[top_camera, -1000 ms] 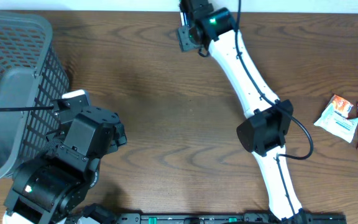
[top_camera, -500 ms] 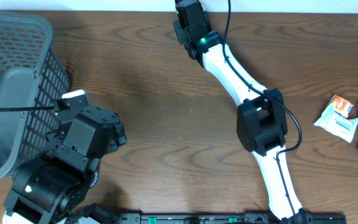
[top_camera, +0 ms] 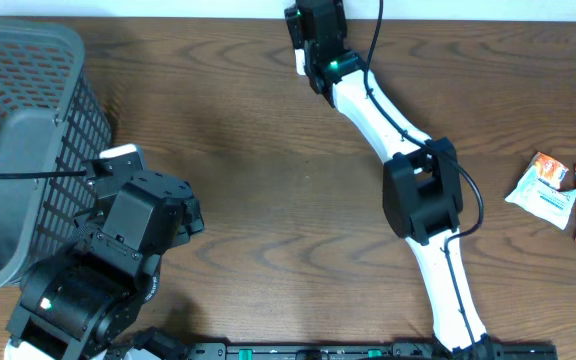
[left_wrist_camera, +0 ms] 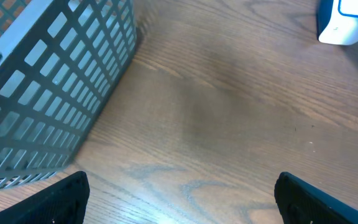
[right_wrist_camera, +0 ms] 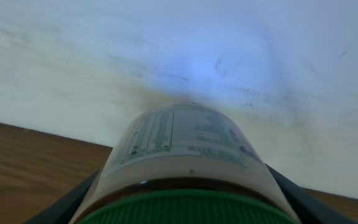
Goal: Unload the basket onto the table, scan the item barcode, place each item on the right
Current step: 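Hold the jar label facing the scanner with the right gripper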
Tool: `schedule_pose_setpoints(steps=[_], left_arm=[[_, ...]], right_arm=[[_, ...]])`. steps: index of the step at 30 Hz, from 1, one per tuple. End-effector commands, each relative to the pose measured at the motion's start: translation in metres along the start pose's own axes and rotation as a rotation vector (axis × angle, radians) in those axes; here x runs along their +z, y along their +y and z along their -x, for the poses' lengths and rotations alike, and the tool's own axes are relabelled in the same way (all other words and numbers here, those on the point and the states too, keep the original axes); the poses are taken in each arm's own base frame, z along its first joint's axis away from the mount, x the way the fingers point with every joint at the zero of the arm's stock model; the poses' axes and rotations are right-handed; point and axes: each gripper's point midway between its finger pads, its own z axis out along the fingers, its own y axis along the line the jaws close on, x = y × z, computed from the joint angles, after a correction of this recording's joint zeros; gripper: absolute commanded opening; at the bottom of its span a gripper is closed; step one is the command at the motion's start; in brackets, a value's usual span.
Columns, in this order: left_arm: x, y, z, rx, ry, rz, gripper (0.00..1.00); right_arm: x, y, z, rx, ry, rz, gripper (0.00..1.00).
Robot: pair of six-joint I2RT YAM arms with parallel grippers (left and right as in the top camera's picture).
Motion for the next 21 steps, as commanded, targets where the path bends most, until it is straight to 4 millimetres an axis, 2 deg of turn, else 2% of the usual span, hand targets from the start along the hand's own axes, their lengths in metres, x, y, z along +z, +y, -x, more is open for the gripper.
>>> schedule_pose_setpoints(steps=[1, 5, 13, 18, 21], left_arm=[[-0.001, 0.003, 0.003, 0.001, -0.013, 0.013, 0.95], [-0.001, 0.003, 0.003, 0.001, -0.013, 0.013, 0.95], [-0.001, 0.003, 0.003, 0.001, -0.013, 0.013, 0.95], [-0.001, 0.003, 0.003, 0.001, -0.013, 0.013, 0.96], [-0.001, 0.003, 0.003, 0.001, -0.013, 0.013, 0.96]], right_arm=[[0.006, -0.002, 0.002, -0.035, -0.037, -0.024, 0.48], [0.012, -0.003, 0.000, -0.042, -0.059, -0.032, 0.48], [0.017, 0.001, -0.024, -0.081, 0.004, -0.018, 0.47], [0.010, 0.001, -0.020, -0.090, 0.024, -0.017, 0.48], [-0.004, -0.006, -0.013, -0.102, 0.076, -0.012, 0.47]])
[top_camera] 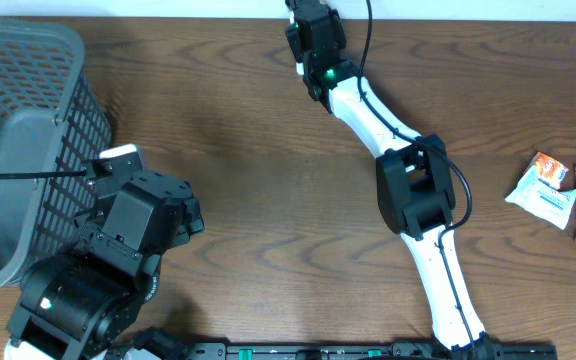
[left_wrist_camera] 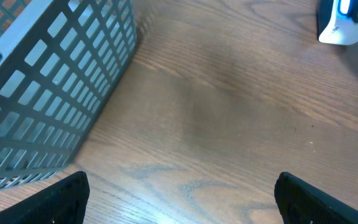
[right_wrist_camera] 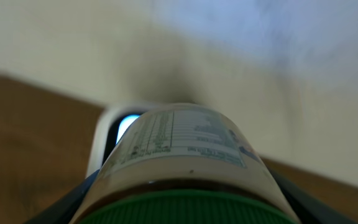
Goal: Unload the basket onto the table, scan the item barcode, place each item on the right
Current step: 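Hold the jar label facing the scanner with the right gripper, then carry the jar right and set it down above the orange box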
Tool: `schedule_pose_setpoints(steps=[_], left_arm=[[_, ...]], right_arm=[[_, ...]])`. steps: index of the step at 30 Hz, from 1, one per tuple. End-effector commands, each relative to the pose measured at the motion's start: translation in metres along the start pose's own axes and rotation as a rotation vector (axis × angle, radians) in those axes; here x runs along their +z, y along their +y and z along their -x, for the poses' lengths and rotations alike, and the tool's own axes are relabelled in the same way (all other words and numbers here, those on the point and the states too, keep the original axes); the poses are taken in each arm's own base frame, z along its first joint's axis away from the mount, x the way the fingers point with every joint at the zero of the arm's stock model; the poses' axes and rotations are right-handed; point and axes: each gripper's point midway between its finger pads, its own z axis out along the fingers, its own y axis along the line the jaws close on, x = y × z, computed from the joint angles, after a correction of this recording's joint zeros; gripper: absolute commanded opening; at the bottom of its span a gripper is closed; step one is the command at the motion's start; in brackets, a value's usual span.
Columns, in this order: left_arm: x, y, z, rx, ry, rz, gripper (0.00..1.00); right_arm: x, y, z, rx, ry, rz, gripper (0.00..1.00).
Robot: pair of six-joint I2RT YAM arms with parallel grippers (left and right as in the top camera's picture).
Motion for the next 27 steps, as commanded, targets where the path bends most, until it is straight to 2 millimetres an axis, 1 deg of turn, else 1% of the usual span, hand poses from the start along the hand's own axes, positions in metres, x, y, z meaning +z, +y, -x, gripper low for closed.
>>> schedule_pose_setpoints(steps=[1, 5, 7, 9, 11, 13, 15, 20, 22, 24, 27], left_arm=[[-0.001, 0.003, 0.003, 0.001, -0.013, 0.013, 0.95], [-0.001, 0.003, 0.003, 0.001, -0.013, 0.013, 0.95], [-0.001, 0.003, 0.003, 0.001, -0.013, 0.013, 0.95], [-0.001, 0.003, 0.003, 0.001, -0.013, 0.013, 0.95], [-0.001, 0.003, 0.003, 0.001, -0.013, 0.013, 0.95], [-0.001, 0.003, 0.003, 0.001, -0.013, 0.013, 0.95], [-0.001, 0.003, 0.003, 0.001, -0.013, 0.013, 0.95], [-0.001, 0.003, 0.003, 0.001, -0.013, 0.013, 0.95], [-0.001, 0.003, 0.003, 0.001, -0.013, 0.013, 0.95], [-0.001, 0.003, 0.003, 0.001, -0.013, 0.013, 0.95], [-0.001, 0.003, 0.003, 0.001, -0.013, 0.013, 0.95]], right_arm=[[-0.030, -0.020, 0.035, 0.015, 0.000, -0.016, 0.47], [-0.063, -0.051, 0.033, 0.086, 0.124, -0.043, 0.45], [-0.078, -0.062, 0.029, 0.135, 0.184, -0.052, 0.47], [-0.091, -0.072, 0.019, 0.178, 0.249, -0.064, 0.48], [-0.102, -0.088, 0.003, 0.259, 0.332, -0.097, 0.48], [-0.111, -0.108, -0.018, 0.344, 0.420, -0.138, 0.48], [-0.117, -0.126, -0.044, 0.412, 0.522, -0.154, 0.49], [-0.129, -0.161, -0.095, 0.559, 0.722, -0.162, 0.49], [-0.133, -0.178, -0.109, 0.604, 0.766, -0.188, 0.49], [-0.136, -0.200, -0.120, 0.641, 0.790, -0.226, 0.49], [-0.141, -0.237, -0.138, 0.692, 0.821, -0.285, 0.50]])
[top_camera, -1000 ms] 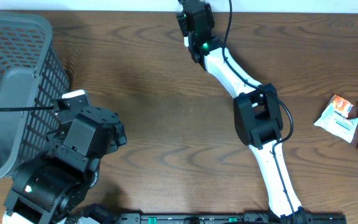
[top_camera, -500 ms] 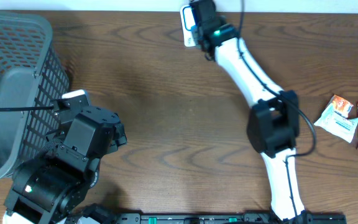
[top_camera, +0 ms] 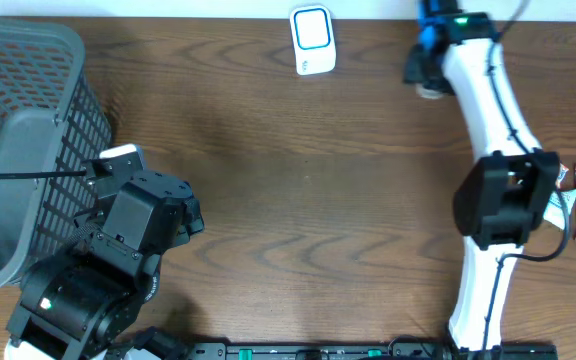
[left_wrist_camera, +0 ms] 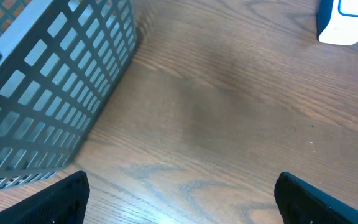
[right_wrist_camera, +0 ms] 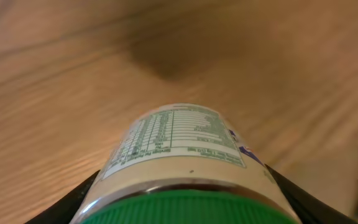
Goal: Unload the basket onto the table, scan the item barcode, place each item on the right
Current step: 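Carry the jar right and set it down above the orange box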
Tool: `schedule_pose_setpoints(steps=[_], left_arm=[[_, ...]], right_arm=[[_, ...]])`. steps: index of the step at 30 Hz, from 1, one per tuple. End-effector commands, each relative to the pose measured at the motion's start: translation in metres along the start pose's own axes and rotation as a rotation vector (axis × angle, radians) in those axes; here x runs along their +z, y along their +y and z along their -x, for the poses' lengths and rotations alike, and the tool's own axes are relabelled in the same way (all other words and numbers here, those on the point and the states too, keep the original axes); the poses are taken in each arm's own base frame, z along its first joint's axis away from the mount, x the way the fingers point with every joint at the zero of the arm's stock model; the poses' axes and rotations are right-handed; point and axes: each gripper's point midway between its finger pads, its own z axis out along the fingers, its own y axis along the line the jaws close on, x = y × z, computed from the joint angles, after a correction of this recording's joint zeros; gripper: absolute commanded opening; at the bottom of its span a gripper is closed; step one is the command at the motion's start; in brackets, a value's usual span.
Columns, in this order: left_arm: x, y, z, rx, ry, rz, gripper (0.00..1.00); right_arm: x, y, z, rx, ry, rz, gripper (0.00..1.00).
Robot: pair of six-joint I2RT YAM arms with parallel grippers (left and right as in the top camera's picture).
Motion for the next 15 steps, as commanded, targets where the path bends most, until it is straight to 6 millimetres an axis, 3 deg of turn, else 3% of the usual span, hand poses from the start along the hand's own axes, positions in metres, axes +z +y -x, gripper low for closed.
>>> schedule_pose_setpoints(steps=[1, 6, 15], left_arm=[[-0.001, 0.003, 0.003, 0.001, -0.013, 0.013, 0.95], [-0.001, 0.003, 0.003, 0.001, -0.013, 0.013, 0.95], [-0.001, 0.003, 0.003, 0.001, -0.013, 0.013, 0.95]], right_arm=[[0.003, -0.038, 0.012, 0.126, 0.016, -0.017, 0.50], [0.015, -0.100, 0.024, 0.243, 0.040, -0.049, 0.50], [0.029, -0.185, 0.035, 0.404, 0.043, -0.101, 0.52]])
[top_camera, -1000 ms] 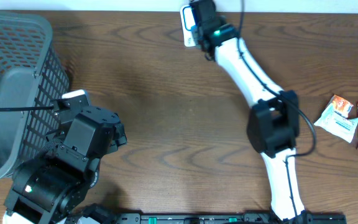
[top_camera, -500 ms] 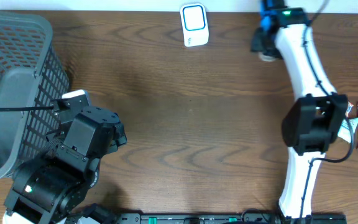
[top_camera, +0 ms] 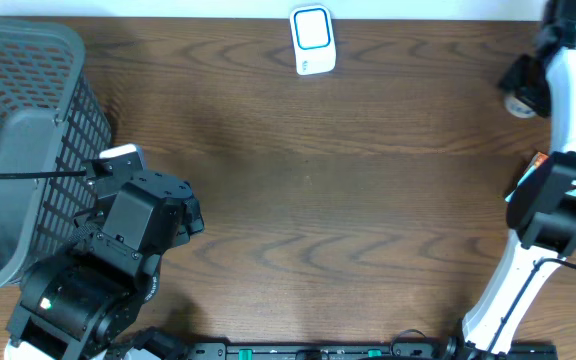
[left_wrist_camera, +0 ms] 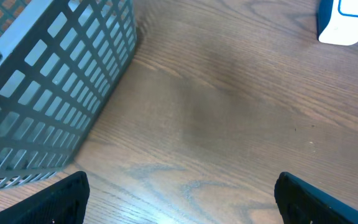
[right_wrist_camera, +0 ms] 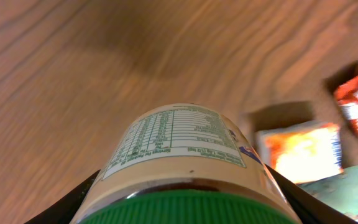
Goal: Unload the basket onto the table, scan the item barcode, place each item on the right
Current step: 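Carry the jar right and set it down above the orange box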
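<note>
A jar (right_wrist_camera: 185, 146) with a green lid and a pale nutrition label fills the right wrist view, with my right gripper (top_camera: 521, 85) shut on it. The gripper hangs at the table's far right back, well right of the scanner. The white scanner with its blue window (top_camera: 313, 38) stands at the back middle and also shows in the left wrist view (left_wrist_camera: 347, 22). My left gripper (left_wrist_camera: 179, 199) is open over bare wood by the basket, with nothing between its fingers (left_wrist_camera: 64, 199).
A grey mesh basket (top_camera: 23, 130) takes up the left side, close to my left arm (top_camera: 118, 250). An orange snack packet (right_wrist_camera: 300, 155) and a red one lie on the wood below the jar at the right edge.
My right gripper has moved with the jar from just right of the scanner to the table's far right, and the snack packets now show under it. The left arm has not moved.
My right gripper held the jar at the scanner, facing the wall. Then the scanner's lit window showed right behind the jar. After that the jar was to the right of the scanner, and now it is over the packets at the far right. The left arm stayed still.
</note>
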Tool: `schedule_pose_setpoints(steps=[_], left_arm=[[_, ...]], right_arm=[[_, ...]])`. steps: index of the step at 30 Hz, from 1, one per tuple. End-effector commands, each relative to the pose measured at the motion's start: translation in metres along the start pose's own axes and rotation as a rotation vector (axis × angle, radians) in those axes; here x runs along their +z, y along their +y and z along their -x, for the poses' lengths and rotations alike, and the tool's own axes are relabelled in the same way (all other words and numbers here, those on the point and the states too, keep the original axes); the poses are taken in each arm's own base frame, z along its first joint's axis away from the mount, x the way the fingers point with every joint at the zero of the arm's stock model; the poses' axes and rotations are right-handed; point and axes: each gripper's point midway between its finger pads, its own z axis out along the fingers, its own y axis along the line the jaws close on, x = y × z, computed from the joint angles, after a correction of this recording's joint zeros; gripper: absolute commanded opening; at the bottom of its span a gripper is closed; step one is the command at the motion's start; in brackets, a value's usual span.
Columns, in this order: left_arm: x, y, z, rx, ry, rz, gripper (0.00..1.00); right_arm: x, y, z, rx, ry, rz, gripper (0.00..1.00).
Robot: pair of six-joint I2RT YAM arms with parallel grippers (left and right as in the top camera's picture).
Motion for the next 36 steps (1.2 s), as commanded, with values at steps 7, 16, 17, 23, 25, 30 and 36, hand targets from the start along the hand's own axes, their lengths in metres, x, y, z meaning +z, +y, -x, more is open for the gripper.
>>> schedule_pose_setpoints(steps=[7, 16, 17, 23, 25, 30, 36], left_arm=[[-0.001, 0.003, 0.003, 0.001, -0.013, 0.013, 0.95], [-0.001, 0.003, 0.003, 0.001, -0.013, 0.013, 0.95], [-0.001, 0.003, 0.003, 0.001, -0.013, 0.013, 0.95], [-0.001, 0.003, 0.003, 0.001, -0.013, 0.013, 0.95], [-0.001, 0.003, 0.003, 0.001, -0.013, 0.013, 0.95], [-0.001, 0.003, 0.003, 0.001, -0.013, 0.013, 0.95], [-0.001, 0.003, 0.003, 0.001, -0.013, 0.013, 0.95]], right_arm=[[0.037, -0.048, 0.017, 0.085, 0.035, -0.039, 0.54], [0.091, -0.045, 0.004, 0.065, 0.106, -0.030, 0.55], [0.094, -0.044, 0.003, 0.065, 0.109, -0.028, 0.55], [0.091, -0.041, 0.011, 0.064, 0.082, -0.013, 0.94], [0.081, -0.041, 0.018, 0.064, 0.062, -0.005, 0.99], [0.027, -0.043, 0.044, 0.080, -0.016, 0.026, 0.99], [-0.074, -0.040, 0.062, 0.090, -0.145, 0.125, 0.99]])
